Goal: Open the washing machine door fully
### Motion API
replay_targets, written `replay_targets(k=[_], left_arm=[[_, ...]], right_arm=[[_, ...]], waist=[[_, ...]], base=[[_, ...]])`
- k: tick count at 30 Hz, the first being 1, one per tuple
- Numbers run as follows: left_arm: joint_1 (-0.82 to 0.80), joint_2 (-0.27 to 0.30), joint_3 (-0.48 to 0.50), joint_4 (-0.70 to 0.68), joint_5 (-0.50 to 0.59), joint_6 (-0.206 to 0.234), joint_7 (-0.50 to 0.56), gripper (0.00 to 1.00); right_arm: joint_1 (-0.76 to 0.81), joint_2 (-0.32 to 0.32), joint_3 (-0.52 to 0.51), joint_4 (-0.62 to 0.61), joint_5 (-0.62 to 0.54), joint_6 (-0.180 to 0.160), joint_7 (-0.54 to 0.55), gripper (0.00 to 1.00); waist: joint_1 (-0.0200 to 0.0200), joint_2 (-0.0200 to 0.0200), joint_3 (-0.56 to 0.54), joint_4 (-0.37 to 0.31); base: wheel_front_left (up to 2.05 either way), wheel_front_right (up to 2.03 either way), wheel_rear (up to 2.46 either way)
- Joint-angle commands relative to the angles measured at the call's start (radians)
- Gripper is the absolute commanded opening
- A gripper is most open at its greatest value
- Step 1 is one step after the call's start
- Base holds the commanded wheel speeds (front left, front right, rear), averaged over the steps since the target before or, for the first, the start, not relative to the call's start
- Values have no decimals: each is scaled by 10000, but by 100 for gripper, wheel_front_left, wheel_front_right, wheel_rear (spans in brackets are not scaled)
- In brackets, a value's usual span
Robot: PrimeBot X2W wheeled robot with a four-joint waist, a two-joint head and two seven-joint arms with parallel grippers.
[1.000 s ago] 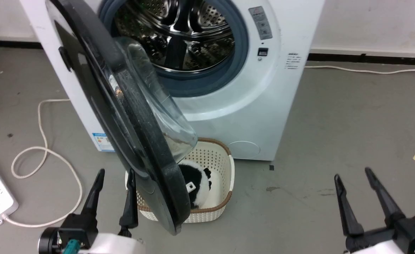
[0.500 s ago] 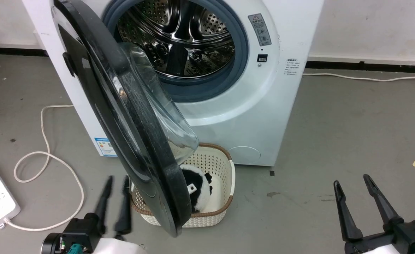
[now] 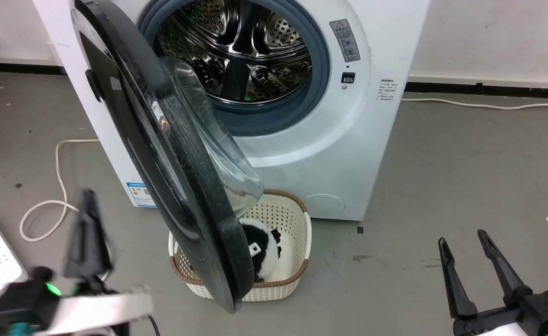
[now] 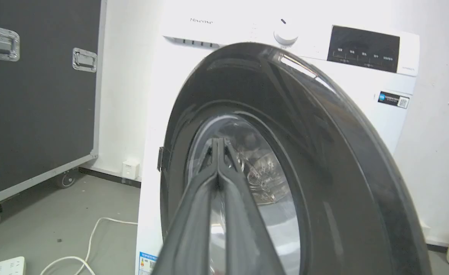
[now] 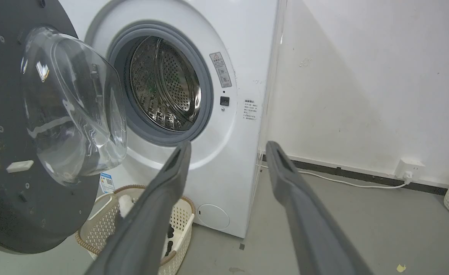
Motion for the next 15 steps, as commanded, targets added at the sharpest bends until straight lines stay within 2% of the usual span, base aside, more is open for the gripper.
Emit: replay_targets(k=[1,4,8,15], left_arm=[[-291,11,185,-410,-106,98,-53,0],[-668,11,506,-1260,-868,370,-53,0],[-1163,10,635,-2251,-680,276,-53,0],[-1391,28,-351,-2965,-24,26,-3,0]], right_arm=[[29,50,15,-30,22,-9,-44,100],[55,50,-24,-57,11,-9,-44,100],[32,50,-21,-66,12,-9,-45,100],[56,50,-64,-56,46,-9,-45,100]], waist=[[0,0,-8,-25],[0,0,-6,-73],[0,0,2,-144],[0,0,-15,-212]], base=[[0,0,0],[0,0,0],[0,0,0],[0,0,0]])
